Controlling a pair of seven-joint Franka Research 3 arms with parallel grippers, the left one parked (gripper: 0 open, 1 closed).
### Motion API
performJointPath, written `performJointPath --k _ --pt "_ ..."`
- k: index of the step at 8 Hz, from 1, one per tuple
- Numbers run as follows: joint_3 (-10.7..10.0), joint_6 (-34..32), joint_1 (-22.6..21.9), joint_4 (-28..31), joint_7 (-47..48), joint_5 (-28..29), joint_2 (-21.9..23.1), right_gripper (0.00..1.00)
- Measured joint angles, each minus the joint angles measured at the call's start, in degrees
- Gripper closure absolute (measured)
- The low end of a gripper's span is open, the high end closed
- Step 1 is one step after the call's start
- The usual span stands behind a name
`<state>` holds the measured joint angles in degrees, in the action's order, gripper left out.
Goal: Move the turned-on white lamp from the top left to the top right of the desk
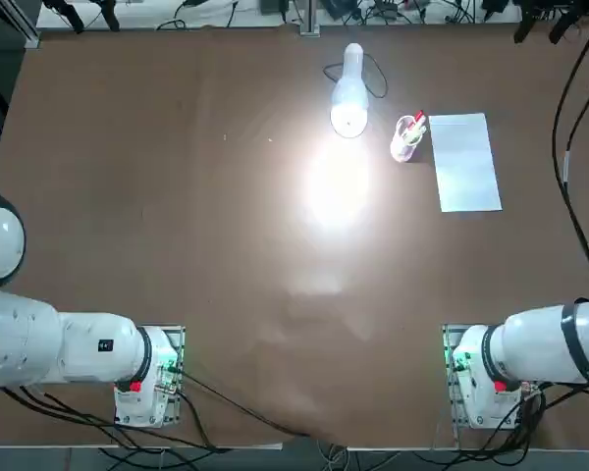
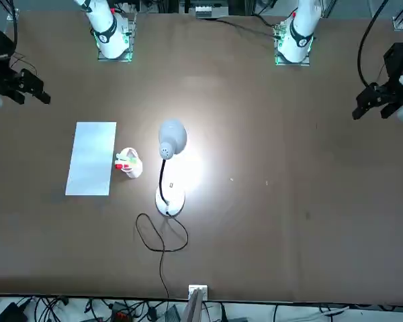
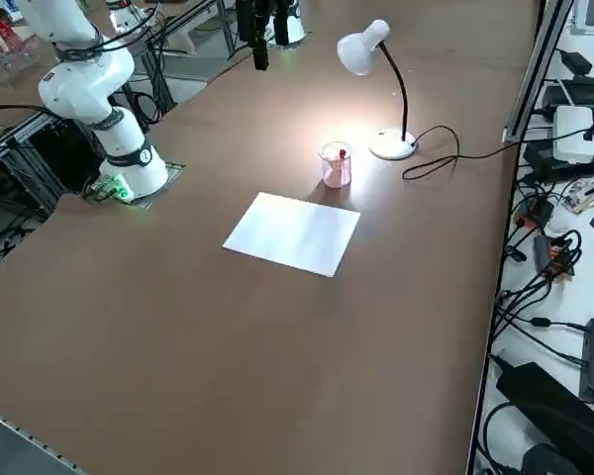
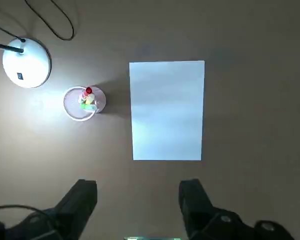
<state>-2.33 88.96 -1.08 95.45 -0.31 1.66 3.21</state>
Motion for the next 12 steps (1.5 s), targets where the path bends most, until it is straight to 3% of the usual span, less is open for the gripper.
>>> performJointPath --k 3,5,9,12 --pt "0.12 0.45 -0.93 -0.4 0.0 -1.93 -1.53 0.0" --pt "0.37 0.61 -4.68 -0.45 1.25 -0.38 -4.23 0.0" --pt "1.1 4.81 -21.6 -1.1 16.03 0.92 -5.07 0.0" --pt "1.33 16.14 -34.53 -1.05 41.91 -1.1 -5.83 0.0"
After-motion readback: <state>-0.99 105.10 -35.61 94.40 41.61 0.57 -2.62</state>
